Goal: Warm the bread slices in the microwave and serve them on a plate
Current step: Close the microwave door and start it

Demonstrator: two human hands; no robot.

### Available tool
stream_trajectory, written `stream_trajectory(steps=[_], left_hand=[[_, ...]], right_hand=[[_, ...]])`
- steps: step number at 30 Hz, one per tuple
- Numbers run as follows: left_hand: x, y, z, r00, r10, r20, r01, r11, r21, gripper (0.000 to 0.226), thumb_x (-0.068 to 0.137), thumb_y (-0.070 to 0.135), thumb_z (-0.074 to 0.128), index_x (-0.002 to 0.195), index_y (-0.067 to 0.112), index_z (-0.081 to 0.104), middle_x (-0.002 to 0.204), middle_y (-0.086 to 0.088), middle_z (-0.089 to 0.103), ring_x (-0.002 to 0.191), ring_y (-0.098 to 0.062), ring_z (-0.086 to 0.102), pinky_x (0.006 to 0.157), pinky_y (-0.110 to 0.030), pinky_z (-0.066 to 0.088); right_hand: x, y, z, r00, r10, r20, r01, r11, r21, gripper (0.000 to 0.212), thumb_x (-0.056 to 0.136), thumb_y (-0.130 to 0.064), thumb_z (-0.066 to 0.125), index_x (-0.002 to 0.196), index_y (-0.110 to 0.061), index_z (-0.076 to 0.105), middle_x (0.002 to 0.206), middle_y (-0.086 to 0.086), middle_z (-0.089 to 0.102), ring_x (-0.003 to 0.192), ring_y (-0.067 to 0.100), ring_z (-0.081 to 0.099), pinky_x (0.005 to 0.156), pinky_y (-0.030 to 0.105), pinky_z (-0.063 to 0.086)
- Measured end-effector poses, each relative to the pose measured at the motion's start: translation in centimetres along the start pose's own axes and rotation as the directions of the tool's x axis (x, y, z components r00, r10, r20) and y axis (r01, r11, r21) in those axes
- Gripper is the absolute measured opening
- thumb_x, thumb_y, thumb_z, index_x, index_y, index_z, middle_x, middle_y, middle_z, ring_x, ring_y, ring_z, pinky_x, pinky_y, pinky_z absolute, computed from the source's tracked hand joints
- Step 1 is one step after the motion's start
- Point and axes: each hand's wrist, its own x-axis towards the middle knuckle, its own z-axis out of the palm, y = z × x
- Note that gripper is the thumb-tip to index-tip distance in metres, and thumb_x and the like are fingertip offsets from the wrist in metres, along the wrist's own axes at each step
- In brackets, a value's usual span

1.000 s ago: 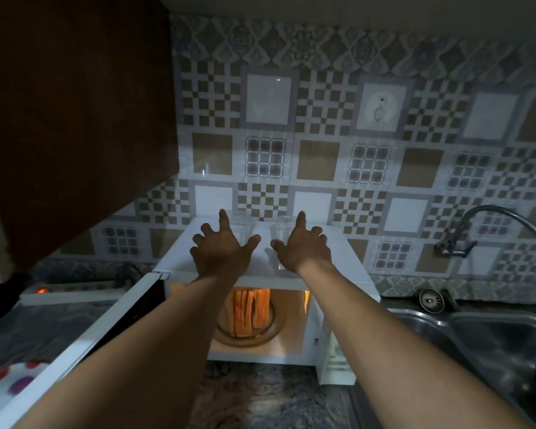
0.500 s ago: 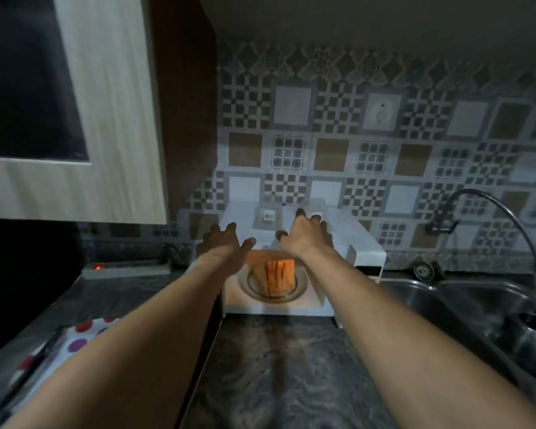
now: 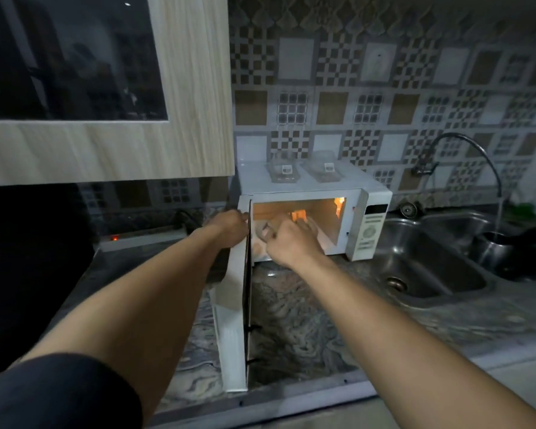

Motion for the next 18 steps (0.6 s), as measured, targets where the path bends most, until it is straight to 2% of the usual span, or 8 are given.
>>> stream_trajectory(steps=[3, 5, 8, 11, 13, 18], left_hand=[[0.1, -0.3, -0.2, 0.999, 0.047, 0.017, -0.048, 0.997, 0.058, 0.042, 0.105, 0.031, 0.032, 0.126, 0.007, 0.059, 0.127, -0.015, 0.061, 0.118, -0.033, 0.056, 0.099, -0.038, 0.043], [0.1, -0.2, -0.2, 0.998, 0.060, 0.027, -0.062, 0.996, 0.064, 0.042, 0.106, 0.029, 0.030, 0.130, 0.006, 0.055, 0.132, -0.017, 0.058, 0.122, -0.033, 0.053, 0.100, -0.039, 0.041], [0.3, -0.1, 0.1, 0.989, 0.127, 0.075, -0.132, 0.988, 0.078, 0.044, 0.107, 0.023, 0.026, 0.144, 0.007, 0.041, 0.145, -0.020, 0.044, 0.132, -0.035, 0.045, 0.106, -0.039, 0.035], [0.1, 0.1, 0.0, 0.979, 0.175, 0.108, -0.189, 0.973, 0.131, 0.046, 0.107, 0.026, 0.024, 0.148, 0.009, 0.036, 0.152, -0.019, 0.037, 0.138, -0.035, 0.039, 0.110, -0.039, 0.031], [-0.2, 0.2, 0.0, 0.971, 0.201, 0.132, -0.220, 0.964, 0.149, 0.047, 0.107, 0.026, 0.022, 0.150, 0.010, 0.032, 0.157, -0.018, 0.030, 0.140, -0.035, 0.036, 0.112, -0.039, 0.029], [0.2, 0.1, 1.2, 0.954, 0.267, 0.138, -0.286, 0.948, 0.143, 0.053, 0.106, 0.038, 0.017, 0.152, 0.015, 0.027, 0.159, -0.015, 0.026, 0.138, -0.035, 0.038, 0.112, -0.049, 0.033]], right_hand=[[-1.8, -1.4, 1.2, 0.999, 0.010, 0.032, -0.012, 0.999, 0.053, 0.051, 0.097, -0.042, 0.044, 0.139, -0.014, 0.043, 0.141, 0.019, 0.049, 0.129, 0.039, 0.045, 0.104, 0.050, 0.043], [-3.0, -2.3, 1.9, 0.998, 0.009, 0.055, -0.012, 0.998, 0.059, 0.053, 0.099, -0.041, 0.042, 0.143, -0.013, 0.040, 0.145, 0.019, 0.046, 0.134, 0.039, 0.040, 0.106, 0.052, 0.040], [-4.4, -3.2, 2.7, 0.994, 0.004, 0.106, -0.009, 0.999, 0.049, 0.053, 0.101, -0.035, 0.041, 0.147, -0.012, 0.034, 0.148, 0.020, 0.042, 0.138, 0.039, 0.037, 0.109, 0.052, 0.039], [-5.3, -3.5, 3.3, 0.975, 0.055, 0.216, -0.052, 0.998, -0.020, 0.071, 0.099, -0.031, 0.044, 0.158, -0.014, 0.009, 0.162, 0.020, 0.017, 0.149, 0.039, 0.016, 0.118, 0.055, 0.025], [-5.6, -3.4, 3.3, 0.956, 0.098, 0.278, -0.095, 0.995, -0.023, 0.079, 0.099, -0.024, 0.045, 0.159, -0.016, -0.007, 0.166, 0.016, 0.000, 0.152, 0.038, 0.002, 0.121, 0.055, 0.015], [-5.7, -2.4, 2.1, 0.948, 0.135, 0.289, -0.121, 0.990, -0.067, 0.083, 0.098, -0.015, 0.045, 0.157, -0.015, -0.013, 0.166, 0.013, -0.012, 0.152, 0.037, -0.003, 0.121, 0.056, 0.014]])
